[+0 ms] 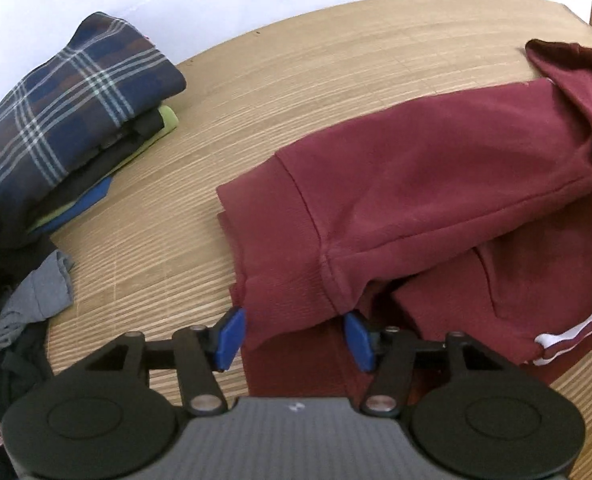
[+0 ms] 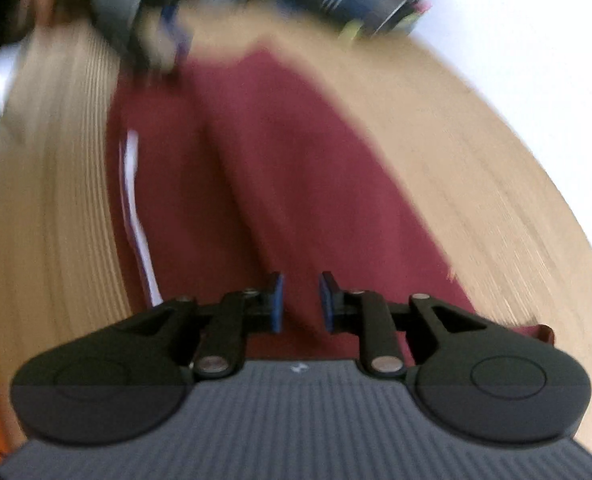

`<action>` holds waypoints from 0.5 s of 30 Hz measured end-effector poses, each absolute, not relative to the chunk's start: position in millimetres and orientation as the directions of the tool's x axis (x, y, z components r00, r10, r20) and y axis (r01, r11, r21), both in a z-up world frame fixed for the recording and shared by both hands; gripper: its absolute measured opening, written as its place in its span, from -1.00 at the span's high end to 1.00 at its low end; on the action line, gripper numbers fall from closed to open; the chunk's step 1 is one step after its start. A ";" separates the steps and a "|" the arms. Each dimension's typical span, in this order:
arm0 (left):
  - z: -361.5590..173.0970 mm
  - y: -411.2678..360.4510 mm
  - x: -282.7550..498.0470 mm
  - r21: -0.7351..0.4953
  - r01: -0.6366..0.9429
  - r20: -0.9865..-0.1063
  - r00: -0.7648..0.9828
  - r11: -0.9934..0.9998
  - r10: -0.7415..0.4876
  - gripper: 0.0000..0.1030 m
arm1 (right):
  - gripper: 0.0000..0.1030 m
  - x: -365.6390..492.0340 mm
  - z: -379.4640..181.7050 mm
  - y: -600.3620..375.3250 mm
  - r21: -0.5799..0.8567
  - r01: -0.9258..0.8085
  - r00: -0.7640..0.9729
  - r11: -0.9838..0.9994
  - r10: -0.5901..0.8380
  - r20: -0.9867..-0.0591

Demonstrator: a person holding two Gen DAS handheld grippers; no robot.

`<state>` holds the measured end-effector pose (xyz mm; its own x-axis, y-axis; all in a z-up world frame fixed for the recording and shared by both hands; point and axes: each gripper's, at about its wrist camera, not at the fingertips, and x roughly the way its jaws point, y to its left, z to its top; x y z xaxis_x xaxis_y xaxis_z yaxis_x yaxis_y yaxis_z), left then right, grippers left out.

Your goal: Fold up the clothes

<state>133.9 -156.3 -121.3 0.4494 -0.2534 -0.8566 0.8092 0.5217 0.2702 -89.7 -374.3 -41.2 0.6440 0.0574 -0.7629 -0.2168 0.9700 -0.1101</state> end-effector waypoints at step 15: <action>-84.7 -107.5 132.9 0.160 0.639 -0.798 0.533 0.753 -0.282 -0.12 | 0.54 47.7 -120.2 -271.5 0.168 -0.236 0.657 0.957 0.285 -0.698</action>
